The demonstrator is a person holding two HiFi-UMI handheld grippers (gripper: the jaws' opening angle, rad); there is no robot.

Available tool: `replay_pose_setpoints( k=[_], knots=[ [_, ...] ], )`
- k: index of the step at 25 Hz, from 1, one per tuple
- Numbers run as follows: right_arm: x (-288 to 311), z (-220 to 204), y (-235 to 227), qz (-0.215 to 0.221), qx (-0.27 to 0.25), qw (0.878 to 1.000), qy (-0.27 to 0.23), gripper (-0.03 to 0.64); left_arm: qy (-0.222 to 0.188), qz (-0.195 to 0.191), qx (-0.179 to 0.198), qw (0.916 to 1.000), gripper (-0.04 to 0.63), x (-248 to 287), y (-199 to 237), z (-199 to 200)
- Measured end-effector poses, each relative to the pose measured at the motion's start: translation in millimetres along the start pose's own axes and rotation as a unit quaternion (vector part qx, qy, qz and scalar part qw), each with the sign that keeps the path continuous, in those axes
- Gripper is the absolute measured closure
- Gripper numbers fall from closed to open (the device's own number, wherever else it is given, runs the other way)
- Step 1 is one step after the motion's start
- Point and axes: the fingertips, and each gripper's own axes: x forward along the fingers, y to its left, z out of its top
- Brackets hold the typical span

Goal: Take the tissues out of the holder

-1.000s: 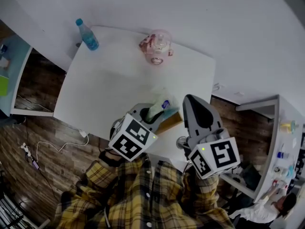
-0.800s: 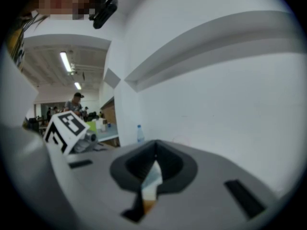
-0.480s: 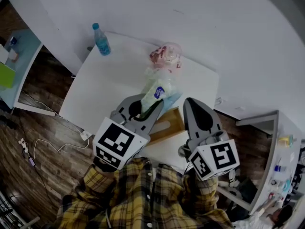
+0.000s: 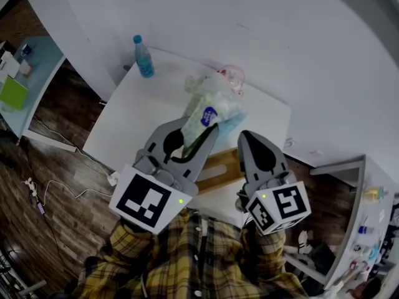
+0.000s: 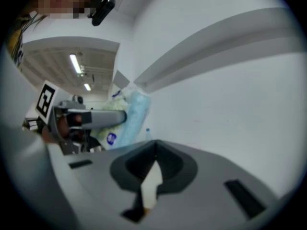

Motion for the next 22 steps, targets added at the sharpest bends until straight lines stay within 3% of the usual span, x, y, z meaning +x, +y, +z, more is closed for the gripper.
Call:
replay_pose_setpoints(
  k=[22],
  knots=[
    [0,1,-6,0.003,-0.007,1.000,0.004,0.607,0.018,-0.005,0.004,0.9998,0.535,9,-4,-2]
  ],
)
